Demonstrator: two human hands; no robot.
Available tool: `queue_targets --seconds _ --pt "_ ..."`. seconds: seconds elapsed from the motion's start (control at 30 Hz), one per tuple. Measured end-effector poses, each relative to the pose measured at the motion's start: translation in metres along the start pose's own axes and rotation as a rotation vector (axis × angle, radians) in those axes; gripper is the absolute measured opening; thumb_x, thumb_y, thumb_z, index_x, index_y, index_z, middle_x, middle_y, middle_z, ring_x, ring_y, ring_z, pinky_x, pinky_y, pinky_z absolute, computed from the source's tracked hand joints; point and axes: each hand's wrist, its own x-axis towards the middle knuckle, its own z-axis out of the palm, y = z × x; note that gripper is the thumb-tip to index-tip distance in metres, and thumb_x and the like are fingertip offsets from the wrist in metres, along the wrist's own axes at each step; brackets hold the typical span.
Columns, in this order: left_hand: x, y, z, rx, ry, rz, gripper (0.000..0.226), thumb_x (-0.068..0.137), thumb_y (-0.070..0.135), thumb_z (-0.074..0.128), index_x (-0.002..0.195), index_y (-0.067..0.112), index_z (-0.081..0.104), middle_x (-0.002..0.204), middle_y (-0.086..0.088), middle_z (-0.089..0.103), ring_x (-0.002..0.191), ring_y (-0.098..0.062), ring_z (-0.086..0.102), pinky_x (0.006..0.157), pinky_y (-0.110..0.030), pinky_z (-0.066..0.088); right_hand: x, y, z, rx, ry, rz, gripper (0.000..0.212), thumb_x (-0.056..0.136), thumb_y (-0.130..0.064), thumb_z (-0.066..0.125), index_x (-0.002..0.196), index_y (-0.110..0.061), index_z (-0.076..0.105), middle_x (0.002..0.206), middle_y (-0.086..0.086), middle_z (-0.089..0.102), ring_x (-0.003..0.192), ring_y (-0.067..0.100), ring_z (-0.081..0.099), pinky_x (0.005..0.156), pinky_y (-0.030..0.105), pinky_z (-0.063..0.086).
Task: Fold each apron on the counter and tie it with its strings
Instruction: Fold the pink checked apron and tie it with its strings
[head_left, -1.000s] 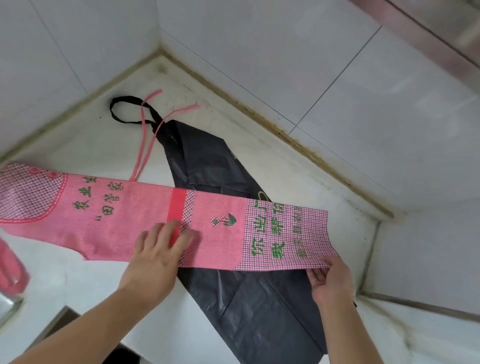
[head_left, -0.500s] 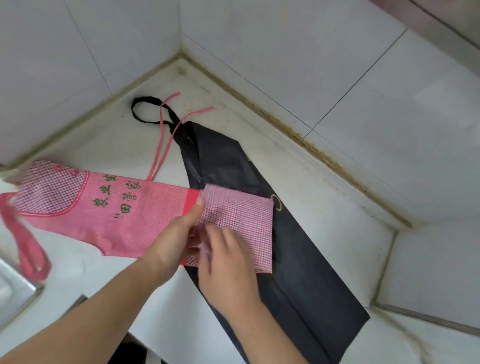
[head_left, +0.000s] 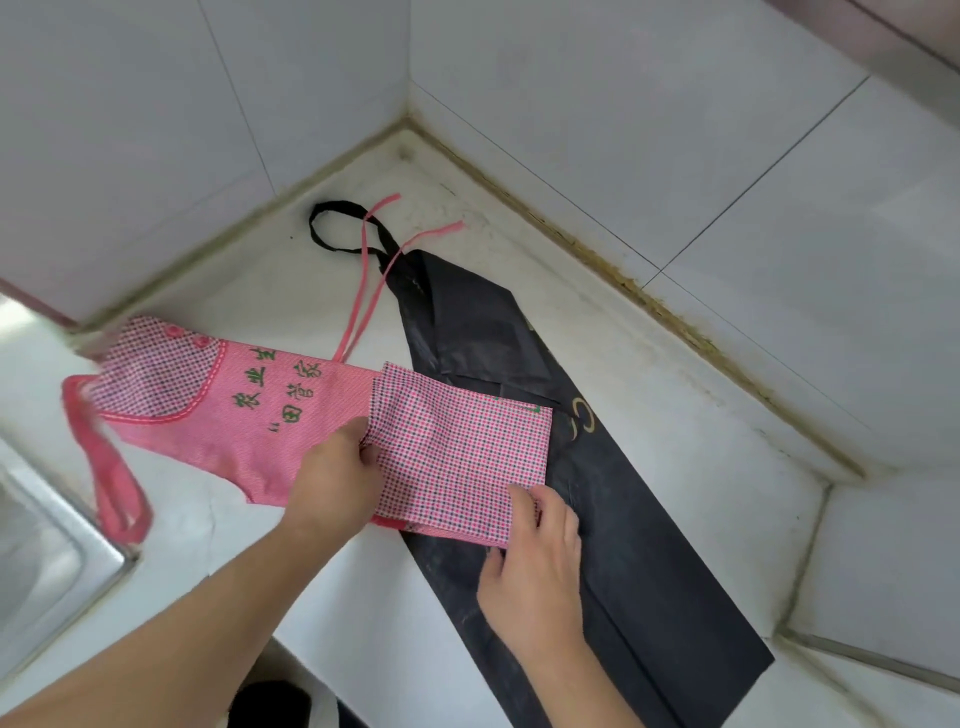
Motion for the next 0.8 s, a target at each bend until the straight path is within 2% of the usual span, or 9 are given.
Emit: queue_targets --seconds 0.07,0.17,0.27,0.33,0.53,0.6,0.63,0.73,0.8 --pt "0.005 -0.012 -0.009 0.075 0.037 -0.034 0.018 0.099 0.007 0.045 0.085 0.016 0.050 0.072 -0.005 0.060 0.064 -0.022 0.057 0.055 -0.035 0.043 0.003 0.007 -0.002 0.235 -0.024 0.184 0.068 0.080 -0.019 0.073 0.138 -0.031 0.041 0.137 -0.013 0.036 0.132 0.012 0.036 0.110 0.033 0.042" --pt "0.007 -0.025 -0.013 0.155 -0.005 -0.067 0.018 0.099 0.011 0.048 0.081 0.014 0.046 0.077 -0.005 0.054 0.072 -0.026 0.055 0.062 -0.037 0.043 0.014 0.007 -0.014 0.674 -0.076 0.456 0.045 0.091 -0.019 0.071 0.129 -0.031 0.048 0.123 -0.014 0.053 0.113 0.009 0.055 0.088 0.025 0.049" --pt "0.003 -0.028 -0.009 0.187 -0.033 -0.038 0.015 0.097 0.014 0.049 0.082 0.013 0.047 0.083 -0.004 0.048 0.082 -0.030 0.054 0.069 -0.041 0.046 0.031 0.006 -0.023 0.667 -0.141 0.426 0.008 0.100 -0.028 0.063 0.097 -0.020 0.063 0.088 -0.005 0.067 0.078 0.011 0.064 0.065 0.026 0.051" --pt "0.002 -0.023 -0.007 0.156 -0.057 -0.035 0.017 0.095 0.015 0.050 0.079 0.016 0.045 0.082 -0.004 0.049 0.082 -0.031 0.054 0.074 -0.043 0.048 0.038 0.011 -0.021 0.611 -0.168 0.401 0.022 0.100 -0.027 0.062 0.084 -0.014 0.064 0.078 0.005 0.067 0.070 0.019 0.063 0.061 0.032 0.047" --pt "-0.022 0.010 0.004 0.022 -0.244 0.022 0.024 0.100 0.017 0.053 0.077 0.018 0.047 0.077 -0.001 0.058 0.077 -0.025 0.058 0.068 -0.036 0.042 0.031 0.048 -0.049 0.599 0.064 0.511 0.014 0.098 -0.018 0.054 0.086 -0.015 0.059 0.086 0.008 0.069 0.076 0.026 0.070 0.066 0.046 0.060" --pt "-0.032 0.023 0.014 -0.029 -0.321 0.065 0.030 0.103 0.021 0.054 0.075 0.021 0.045 0.075 0.006 0.055 0.075 -0.018 0.055 0.066 -0.033 0.036 0.020 0.061 -0.055 0.384 0.229 0.511 0.006 0.095 -0.016 0.060 0.092 -0.013 0.055 0.096 0.010 0.062 0.078 0.025 0.065 0.062 0.049 0.061" --pt "-0.034 0.026 0.019 -0.065 -0.345 0.069 0.030 0.104 0.023 0.054 0.075 0.023 0.046 0.076 0.008 0.056 0.074 -0.014 0.055 0.065 -0.031 0.036 0.016 0.064 -0.054 0.224 0.288 0.496 0.016 0.091 -0.015 0.065 0.101 -0.014 0.053 0.105 0.009 0.058 0.084 0.023 0.062 0.063 0.047 0.062" --pt "-0.035 0.027 0.027 -0.115 -0.370 0.019 0.016 0.103 0.036 0.055 0.093 0.025 0.061 0.093 0.007 0.066 0.090 -0.018 0.063 0.075 -0.030 0.044 0.007 0.055 -0.041 0.098 0.200 0.309 0.049 0.087 -0.018 0.075 0.129 -0.023 0.050 0.127 -0.001 0.049 0.105 0.012 0.054 0.079 0.028 0.059" --pt "-0.030 0.023 0.026 -0.047 -0.296 -0.018 0.018 0.100 0.039 0.056 0.110 0.026 0.065 0.107 0.005 0.068 0.096 -0.020 0.064 0.080 -0.031 0.046 0.005 0.036 -0.025 0.186 0.003 0.128 0.049 0.094 -0.026 0.071 0.135 -0.038 0.046 0.131 -0.015 0.044 0.115 0.006 0.052 0.090 0.024 0.056"
